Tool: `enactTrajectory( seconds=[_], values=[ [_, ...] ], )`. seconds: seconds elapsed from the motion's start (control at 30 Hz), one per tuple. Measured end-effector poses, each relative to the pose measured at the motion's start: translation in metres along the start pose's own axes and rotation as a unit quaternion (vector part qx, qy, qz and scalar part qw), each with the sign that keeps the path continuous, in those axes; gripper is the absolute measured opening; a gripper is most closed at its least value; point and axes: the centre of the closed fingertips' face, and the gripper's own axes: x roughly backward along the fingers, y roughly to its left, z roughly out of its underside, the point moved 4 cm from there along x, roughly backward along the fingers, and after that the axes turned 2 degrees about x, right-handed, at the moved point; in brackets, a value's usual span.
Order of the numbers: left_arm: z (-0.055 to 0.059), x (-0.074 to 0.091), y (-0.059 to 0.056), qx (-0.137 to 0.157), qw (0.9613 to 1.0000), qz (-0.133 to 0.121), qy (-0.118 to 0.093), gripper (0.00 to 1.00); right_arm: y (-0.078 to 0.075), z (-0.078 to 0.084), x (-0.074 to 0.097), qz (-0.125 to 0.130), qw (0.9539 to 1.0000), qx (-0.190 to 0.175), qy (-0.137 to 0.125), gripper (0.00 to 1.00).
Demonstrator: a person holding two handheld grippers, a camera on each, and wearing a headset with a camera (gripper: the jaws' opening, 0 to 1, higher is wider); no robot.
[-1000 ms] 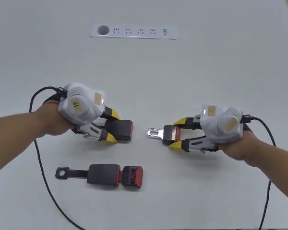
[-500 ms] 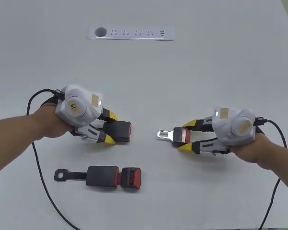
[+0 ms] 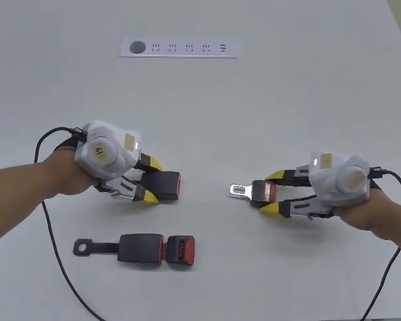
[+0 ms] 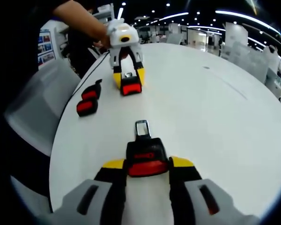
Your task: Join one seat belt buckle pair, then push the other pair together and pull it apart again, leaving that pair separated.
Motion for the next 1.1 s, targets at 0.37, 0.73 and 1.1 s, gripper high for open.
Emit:
enactTrajectory(
  seconds=[0.37,0.73,1.1],
  values=[
    [0.000,0.000,0.000,-0.001,1.0000,-0.001,0.004,0.35,-0.003,0.006,0.004,0.006,1.0000,0.001,0.003,0.36],
    [-0.002,-0.003,-0.001,-0.017,0.9995,-0.002,0.026,0.35,-0.002,0.002,0.000,0.001,1.0000,0.001,0.008,0.39],
    [-0.006,-0.001,-0.005,0.013,0.9987,-0.015,0.047,0.46,-0.008,-0.016,-0.004,0.037,0.9993,-0.001,-0.008,0.66]
  ],
)
